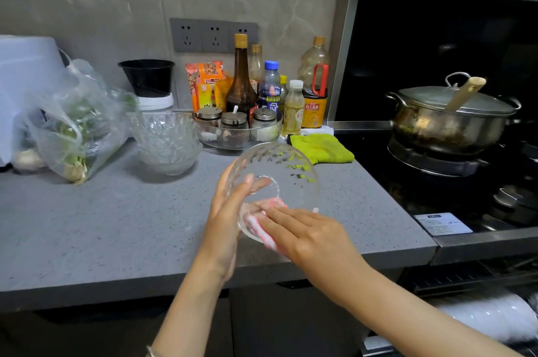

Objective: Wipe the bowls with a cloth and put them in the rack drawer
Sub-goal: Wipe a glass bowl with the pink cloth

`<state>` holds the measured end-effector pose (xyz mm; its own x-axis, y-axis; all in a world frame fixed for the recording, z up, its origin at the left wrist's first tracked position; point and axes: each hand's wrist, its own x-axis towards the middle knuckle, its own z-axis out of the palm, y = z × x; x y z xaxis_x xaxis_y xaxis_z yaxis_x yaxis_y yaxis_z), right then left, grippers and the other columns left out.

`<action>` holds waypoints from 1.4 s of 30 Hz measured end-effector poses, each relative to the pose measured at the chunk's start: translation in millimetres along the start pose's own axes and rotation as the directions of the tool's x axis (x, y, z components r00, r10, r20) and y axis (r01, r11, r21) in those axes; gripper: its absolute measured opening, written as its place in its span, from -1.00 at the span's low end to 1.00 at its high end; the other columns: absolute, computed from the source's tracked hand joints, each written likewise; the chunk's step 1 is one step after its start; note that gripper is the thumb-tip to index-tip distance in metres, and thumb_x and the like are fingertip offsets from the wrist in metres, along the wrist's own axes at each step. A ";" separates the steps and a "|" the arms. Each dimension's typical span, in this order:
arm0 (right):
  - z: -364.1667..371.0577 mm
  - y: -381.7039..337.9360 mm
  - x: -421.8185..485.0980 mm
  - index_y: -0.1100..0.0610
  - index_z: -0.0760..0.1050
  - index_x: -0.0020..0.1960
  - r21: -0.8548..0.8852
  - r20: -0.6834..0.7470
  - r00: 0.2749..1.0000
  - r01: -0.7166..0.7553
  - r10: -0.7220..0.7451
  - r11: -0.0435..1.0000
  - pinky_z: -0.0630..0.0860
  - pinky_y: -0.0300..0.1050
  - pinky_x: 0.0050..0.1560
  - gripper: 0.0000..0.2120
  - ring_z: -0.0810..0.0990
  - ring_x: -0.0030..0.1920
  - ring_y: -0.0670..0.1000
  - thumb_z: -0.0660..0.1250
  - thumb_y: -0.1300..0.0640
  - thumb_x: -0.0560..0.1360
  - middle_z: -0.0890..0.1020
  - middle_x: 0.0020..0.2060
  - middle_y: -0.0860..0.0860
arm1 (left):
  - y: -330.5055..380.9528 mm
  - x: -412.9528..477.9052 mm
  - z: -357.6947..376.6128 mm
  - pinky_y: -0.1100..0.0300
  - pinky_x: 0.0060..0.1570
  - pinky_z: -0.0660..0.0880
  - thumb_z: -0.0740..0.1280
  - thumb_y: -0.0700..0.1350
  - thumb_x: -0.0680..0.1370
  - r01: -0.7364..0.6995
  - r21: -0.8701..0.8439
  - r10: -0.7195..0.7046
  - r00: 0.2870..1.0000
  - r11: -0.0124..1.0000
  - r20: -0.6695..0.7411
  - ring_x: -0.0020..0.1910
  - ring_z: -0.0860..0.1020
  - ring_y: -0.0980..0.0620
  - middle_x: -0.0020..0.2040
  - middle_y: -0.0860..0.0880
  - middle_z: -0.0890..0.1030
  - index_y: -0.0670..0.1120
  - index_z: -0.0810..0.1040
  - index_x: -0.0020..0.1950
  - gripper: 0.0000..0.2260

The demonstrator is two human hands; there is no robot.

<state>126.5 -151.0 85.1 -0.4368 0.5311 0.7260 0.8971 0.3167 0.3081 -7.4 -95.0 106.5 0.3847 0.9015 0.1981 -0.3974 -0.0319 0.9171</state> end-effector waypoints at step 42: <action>-22.7 59.9 6.1 0.19 0.47 0.35 -0.175 0.464 0.811 0.478 -0.356 0.861 -0.07 0.06 0.46 -0.44 0.38 0.41 0.09 0.34 0.16 0.35 0.45 0.37 0.12 | 17.8 8.6 -24.0 -0.25 0.11 0.52 0.19 0.28 0.41 0.255 0.362 -0.315 0.942 0.897 0.119 -0.08 0.66 -0.30 -0.03 -0.12 0.70 0.19 0.54 0.15 -0.61</action>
<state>179.1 -146.6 121.9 -0.7046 0.6827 0.1934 0.5747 0.3892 0.7199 -31.2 -77.5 116.2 0.5866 0.8075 -0.0614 0.0427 0.0449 0.9981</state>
